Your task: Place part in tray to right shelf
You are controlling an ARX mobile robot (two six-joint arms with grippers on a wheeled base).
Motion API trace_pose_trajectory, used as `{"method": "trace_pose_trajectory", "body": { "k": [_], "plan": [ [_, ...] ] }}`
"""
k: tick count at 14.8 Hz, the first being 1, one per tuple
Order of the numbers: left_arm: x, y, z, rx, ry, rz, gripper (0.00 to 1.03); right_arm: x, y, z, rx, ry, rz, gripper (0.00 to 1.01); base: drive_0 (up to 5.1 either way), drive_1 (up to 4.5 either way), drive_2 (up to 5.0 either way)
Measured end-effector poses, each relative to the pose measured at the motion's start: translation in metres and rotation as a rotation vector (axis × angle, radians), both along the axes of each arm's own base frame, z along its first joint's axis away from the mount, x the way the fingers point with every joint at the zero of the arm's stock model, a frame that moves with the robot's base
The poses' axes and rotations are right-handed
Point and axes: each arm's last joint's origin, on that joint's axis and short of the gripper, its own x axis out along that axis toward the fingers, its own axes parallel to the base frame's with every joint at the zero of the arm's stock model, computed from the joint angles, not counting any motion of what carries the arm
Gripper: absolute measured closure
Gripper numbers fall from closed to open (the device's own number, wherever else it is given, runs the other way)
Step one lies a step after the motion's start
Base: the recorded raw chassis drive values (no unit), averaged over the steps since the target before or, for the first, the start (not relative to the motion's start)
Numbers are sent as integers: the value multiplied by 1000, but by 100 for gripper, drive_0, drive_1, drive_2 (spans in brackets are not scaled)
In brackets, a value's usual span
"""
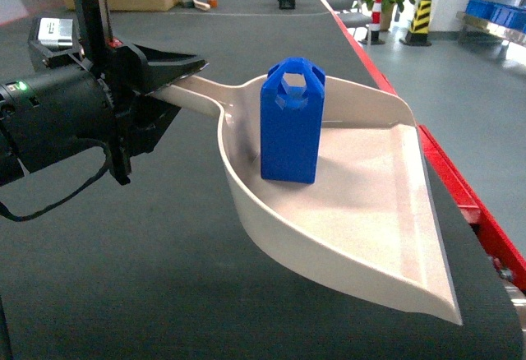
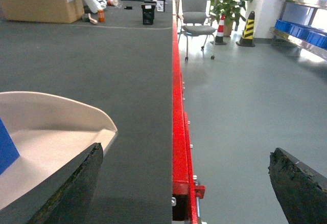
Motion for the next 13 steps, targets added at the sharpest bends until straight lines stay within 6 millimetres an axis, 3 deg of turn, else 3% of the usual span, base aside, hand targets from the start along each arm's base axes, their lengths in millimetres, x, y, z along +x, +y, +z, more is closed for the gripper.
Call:
{"method": "trace_pose_trajectory", "body": {
  "k": [13],
  "plan": [
    [0, -1, 0, 1, 2, -3, 88, 0, 0, 0, -1, 3, 0, 3, 458, -382, -76]
  ]
}}
